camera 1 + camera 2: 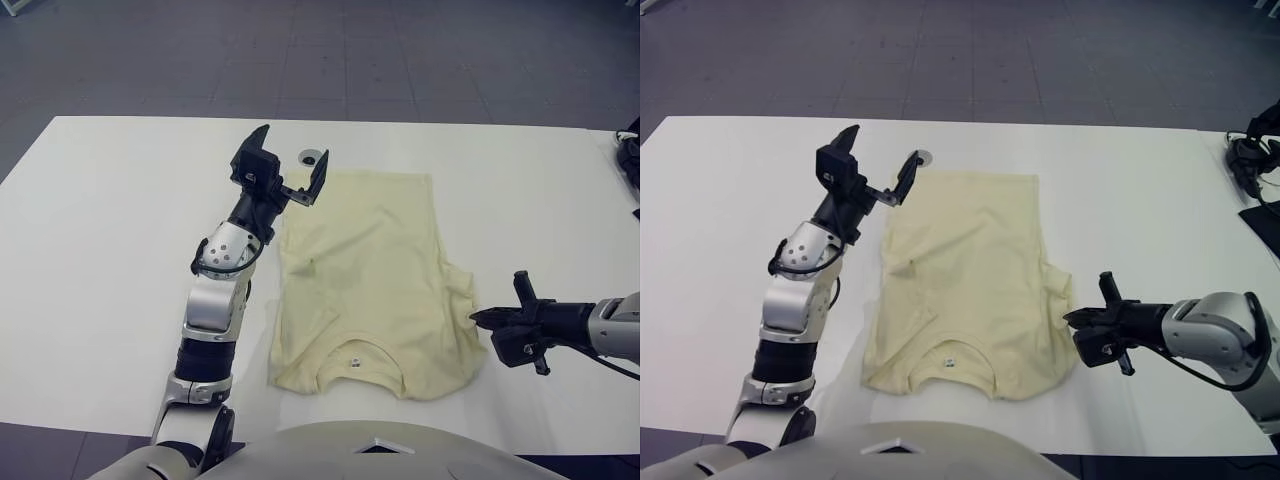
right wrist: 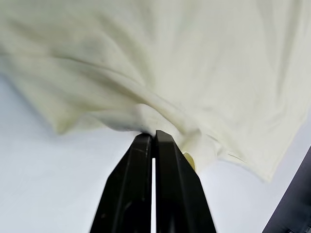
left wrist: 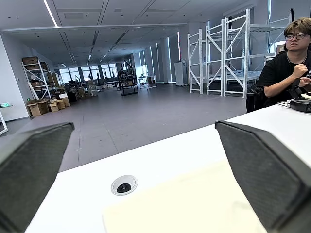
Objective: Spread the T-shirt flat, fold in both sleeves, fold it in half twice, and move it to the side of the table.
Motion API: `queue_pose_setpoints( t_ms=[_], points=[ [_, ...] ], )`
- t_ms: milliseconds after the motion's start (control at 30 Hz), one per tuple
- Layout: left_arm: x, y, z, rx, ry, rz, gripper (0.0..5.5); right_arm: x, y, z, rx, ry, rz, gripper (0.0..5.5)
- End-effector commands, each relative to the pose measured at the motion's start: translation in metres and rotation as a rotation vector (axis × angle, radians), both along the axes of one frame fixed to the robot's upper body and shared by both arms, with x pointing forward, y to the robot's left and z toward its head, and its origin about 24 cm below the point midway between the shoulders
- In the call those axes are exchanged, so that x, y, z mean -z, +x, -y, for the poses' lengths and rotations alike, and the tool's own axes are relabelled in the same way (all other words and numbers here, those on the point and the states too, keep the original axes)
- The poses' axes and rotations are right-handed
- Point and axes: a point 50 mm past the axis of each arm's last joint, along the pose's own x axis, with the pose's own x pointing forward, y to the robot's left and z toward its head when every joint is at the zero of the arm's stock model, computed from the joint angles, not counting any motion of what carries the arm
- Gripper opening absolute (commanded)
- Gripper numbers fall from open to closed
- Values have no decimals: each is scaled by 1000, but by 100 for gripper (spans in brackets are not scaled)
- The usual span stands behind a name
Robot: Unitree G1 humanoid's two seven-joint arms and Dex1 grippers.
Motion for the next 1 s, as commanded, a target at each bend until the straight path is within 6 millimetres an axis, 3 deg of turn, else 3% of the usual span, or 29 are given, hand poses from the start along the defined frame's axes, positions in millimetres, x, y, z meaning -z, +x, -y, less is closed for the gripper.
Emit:
queue_pose_setpoints(
  t_ms=[33,267,800,1000],
  points=[
    [-2,2,5,20,-1,-4,540,-4,7,-10,-34,-15,22,1],
    [-2,1,7,24,6,0,540,-9,24,-35,-126,1,85,1],
    [-4,3,12,45,19,6,540,11,44,-80,-241,31,33,1],
    [-3,3,14,57,27,7,540,4,50,-95,-256,100,44,1]
  ],
)
